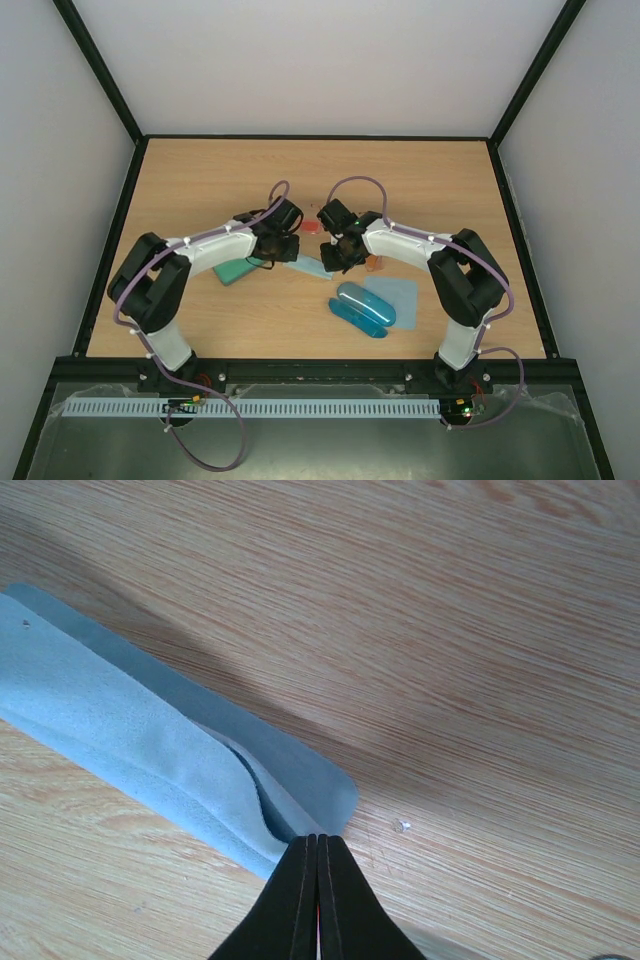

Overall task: Organize the sunglasses
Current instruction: Adjust the glasses cleaning cloth at the center of the board.

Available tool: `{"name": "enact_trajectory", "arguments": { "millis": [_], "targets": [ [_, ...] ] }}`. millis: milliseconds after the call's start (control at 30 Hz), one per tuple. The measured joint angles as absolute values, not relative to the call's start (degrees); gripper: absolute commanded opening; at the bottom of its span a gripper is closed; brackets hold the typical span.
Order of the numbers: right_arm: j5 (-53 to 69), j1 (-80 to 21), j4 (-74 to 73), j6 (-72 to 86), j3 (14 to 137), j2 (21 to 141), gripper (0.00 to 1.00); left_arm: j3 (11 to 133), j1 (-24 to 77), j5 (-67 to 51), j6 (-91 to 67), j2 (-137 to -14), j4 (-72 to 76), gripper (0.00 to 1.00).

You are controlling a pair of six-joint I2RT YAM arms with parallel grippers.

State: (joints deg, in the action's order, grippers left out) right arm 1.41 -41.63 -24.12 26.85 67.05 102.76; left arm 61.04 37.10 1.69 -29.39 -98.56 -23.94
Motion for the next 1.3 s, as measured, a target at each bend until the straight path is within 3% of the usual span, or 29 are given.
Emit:
{"name": "enact_trajectory", "arguments": {
  "millis": [800,1100,1300],
  "targets": [
    [0.36,-41.63,-26.02,25.69,70.26,100.75,0.01,62.08,36.95,2.94,-29.87,-95.11,-25.45,0.04],
    [0.45,-41.63,-26.81,25.12,71.81,98.50,0.01,62.19,36.56,3.29,-30.15,-94.52,-25.71,0.25],
    [0.43,-41.63,-26.94,24.84,71.83,98.26,0.01,62.06,36.34,3.05,-30.20,-94.35,-25.43,0.26]
  ]
}}
